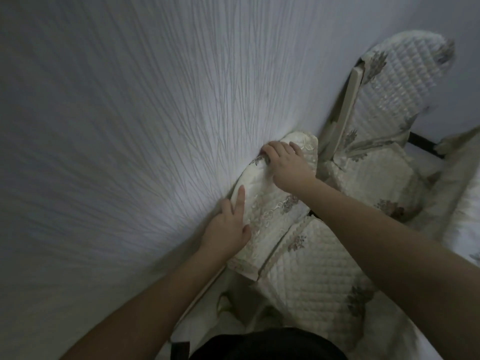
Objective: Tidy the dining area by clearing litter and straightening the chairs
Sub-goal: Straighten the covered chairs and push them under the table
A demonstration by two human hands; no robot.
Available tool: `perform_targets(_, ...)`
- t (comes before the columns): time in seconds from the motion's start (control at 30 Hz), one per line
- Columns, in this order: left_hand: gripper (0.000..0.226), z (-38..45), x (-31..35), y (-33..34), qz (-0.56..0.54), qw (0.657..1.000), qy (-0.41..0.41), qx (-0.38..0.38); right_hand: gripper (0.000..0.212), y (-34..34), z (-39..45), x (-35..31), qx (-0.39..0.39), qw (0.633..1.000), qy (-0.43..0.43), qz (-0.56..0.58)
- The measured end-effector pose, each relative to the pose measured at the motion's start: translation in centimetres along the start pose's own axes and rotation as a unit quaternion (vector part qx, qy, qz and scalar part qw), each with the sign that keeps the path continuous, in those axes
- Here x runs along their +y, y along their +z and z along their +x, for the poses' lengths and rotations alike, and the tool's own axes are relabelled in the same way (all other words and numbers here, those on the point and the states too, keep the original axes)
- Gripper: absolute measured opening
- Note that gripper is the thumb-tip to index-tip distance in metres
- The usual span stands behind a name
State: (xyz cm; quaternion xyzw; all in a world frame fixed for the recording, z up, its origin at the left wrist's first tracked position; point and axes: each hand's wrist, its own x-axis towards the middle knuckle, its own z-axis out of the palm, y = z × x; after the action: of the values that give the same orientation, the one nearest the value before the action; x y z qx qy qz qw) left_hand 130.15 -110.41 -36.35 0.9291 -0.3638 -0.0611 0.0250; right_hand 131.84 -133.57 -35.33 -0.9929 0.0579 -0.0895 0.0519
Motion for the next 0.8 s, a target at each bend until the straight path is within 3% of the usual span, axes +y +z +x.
perform_targets(0.2, 0.088, 0.0, 0.3, 0.6, -0.028, 0.999, -0.018, 0.010, 0.040, 0.8, 0.3, 0.4, 0.060, 0.998, -0.027, 0.017)
perform_targets(0.4, 0.089, -1.0, 1.0, 1.3, -0.101, 0.993, -0.016, 0.049, 0.053, 1.3, -0.7, 0.9, 0.044, 0.994, -0.050, 0.088)
perform_targets(0.8, 0.093, -2.3, 4.6, 1.6, -0.098, 0.995, -0.011, -0.002, 0.041, 1.0, -3.1, 3.2, 0.040, 0.997, -0.057, 0.020)
